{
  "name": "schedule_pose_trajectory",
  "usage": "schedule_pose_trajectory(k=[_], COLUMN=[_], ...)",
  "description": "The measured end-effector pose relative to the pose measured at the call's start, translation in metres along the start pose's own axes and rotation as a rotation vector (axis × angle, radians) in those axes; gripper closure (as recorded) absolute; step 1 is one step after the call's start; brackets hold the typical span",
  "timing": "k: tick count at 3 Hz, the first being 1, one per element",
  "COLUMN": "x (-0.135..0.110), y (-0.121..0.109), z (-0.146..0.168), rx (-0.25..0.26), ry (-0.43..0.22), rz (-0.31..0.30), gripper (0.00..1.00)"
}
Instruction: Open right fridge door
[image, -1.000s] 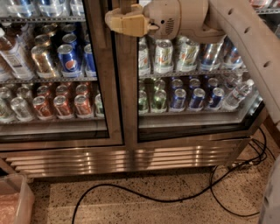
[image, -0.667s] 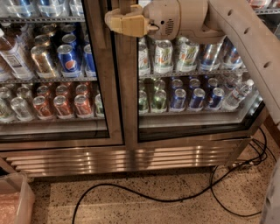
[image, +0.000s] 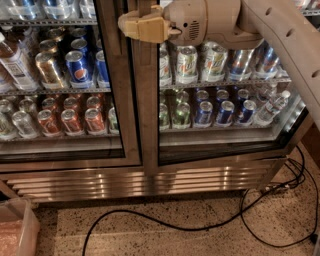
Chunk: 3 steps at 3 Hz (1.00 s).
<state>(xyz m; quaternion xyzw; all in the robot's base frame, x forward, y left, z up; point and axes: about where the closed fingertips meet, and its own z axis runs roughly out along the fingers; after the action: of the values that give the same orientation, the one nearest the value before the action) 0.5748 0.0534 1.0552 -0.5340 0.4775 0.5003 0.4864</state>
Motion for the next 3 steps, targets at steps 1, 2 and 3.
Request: schedule_pose_trajectory(k=[1,2,3], x=[-0.0001,-0.0021,-0.0017], y=[0.0000,0.0049,0.0062], z=[0.0003,0.0032,0.0009], rx=[0.000,0.020,0.020], ry=[0.000,0.076,0.076], rz=[0.000,0.022,0.022], gripper=[1.00,1.00,1.00])
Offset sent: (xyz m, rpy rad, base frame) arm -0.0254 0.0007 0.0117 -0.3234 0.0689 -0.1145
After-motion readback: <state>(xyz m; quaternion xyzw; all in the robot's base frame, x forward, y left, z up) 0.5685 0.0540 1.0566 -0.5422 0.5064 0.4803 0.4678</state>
